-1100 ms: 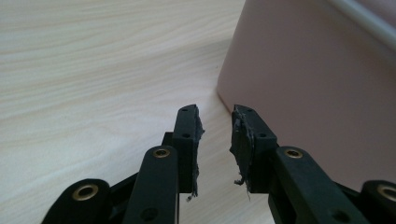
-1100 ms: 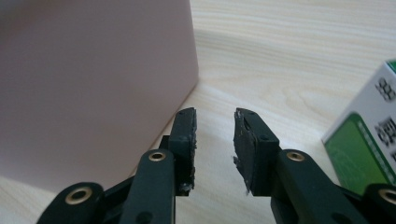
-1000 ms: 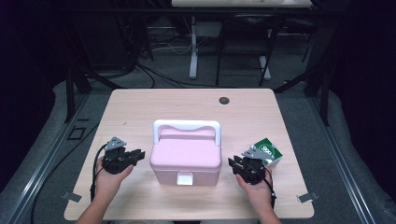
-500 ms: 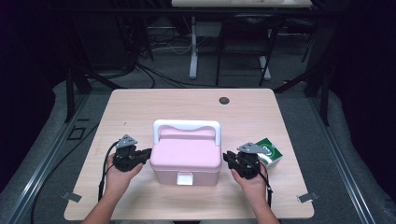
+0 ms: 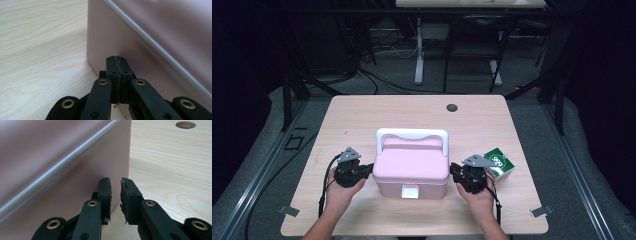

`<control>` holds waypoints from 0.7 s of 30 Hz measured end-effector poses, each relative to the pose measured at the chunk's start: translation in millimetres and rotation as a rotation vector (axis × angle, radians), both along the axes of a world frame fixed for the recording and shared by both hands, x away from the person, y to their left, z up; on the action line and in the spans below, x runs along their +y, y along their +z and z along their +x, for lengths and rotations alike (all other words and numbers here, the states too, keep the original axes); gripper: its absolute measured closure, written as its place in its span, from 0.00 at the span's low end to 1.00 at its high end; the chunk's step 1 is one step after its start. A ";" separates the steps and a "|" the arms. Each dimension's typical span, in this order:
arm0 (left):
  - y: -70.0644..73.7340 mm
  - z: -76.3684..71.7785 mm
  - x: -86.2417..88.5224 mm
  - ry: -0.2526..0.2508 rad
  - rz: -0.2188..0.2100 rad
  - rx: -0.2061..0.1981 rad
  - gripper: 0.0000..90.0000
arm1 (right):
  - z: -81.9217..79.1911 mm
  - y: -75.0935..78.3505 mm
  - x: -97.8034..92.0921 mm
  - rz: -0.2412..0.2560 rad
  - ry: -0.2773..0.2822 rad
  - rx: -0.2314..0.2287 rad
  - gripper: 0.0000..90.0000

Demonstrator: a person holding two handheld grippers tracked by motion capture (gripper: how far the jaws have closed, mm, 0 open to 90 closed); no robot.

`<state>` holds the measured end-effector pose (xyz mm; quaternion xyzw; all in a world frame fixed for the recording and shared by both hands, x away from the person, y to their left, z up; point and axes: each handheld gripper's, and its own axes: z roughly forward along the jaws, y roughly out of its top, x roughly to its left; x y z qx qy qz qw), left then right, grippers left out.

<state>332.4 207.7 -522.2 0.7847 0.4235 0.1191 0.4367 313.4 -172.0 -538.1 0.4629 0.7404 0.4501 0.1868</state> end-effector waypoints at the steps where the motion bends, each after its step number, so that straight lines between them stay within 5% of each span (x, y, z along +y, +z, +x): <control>1: -0.3 -1.0 -0.4 0.003 -0.001 0.006 1.00 | 0.0 -0.8 0.3 0.008 -0.001 -0.001 0.88; 8: -1.8 -6.1 -1.3 0.011 0.003 0.027 1.00 | -3.8 -1.7 2.8 0.011 0.023 -0.005 1.00; 21: 0.4 -19.8 -11.0 -0.020 0.022 0.034 1.00 | -13.4 2.3 -5.6 -0.008 0.014 0.014 1.00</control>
